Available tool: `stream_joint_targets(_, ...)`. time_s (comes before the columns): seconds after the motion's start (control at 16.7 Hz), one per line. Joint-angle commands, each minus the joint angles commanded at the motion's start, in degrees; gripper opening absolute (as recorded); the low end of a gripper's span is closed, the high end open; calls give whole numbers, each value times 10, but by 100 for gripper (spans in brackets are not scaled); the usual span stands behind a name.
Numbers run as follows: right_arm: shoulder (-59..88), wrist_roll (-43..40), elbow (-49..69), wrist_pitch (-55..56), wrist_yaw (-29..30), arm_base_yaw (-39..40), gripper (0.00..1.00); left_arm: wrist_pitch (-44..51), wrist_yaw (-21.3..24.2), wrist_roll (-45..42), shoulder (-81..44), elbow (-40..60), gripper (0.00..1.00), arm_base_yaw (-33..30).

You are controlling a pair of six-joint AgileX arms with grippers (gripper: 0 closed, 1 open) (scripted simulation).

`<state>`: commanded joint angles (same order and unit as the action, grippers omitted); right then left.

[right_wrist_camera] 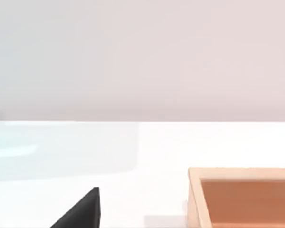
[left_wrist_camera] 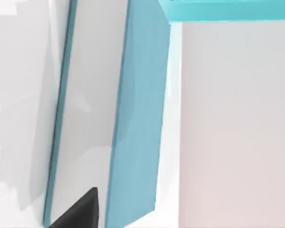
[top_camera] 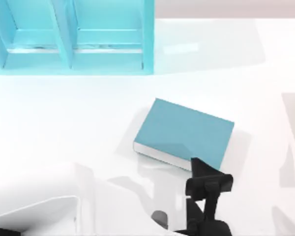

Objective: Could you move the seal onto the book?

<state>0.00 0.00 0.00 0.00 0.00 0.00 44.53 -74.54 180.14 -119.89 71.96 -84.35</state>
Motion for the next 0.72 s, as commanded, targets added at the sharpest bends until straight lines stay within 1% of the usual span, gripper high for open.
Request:
stream_joint_targets(0.18, 0, 0, 0, 0, 0, 0, 100, -2, 4, -6, 2, -3, 100, 5)
stream_joint_targets(0.36, 0, 0, 0, 0, 0, 0, 100, -13, 33, -54, 39, -29, 100, 29)
stream_joint_targets(0.54, 0, 0, 0, 0, 0, 0, 100, -34, 90, -157, 103, -81, 100, 78)
stream_joint_targets(0.72, 0, 0, 0, 0, 0, 0, 100, -65, 163, -310, 200, -151, 100, 147)
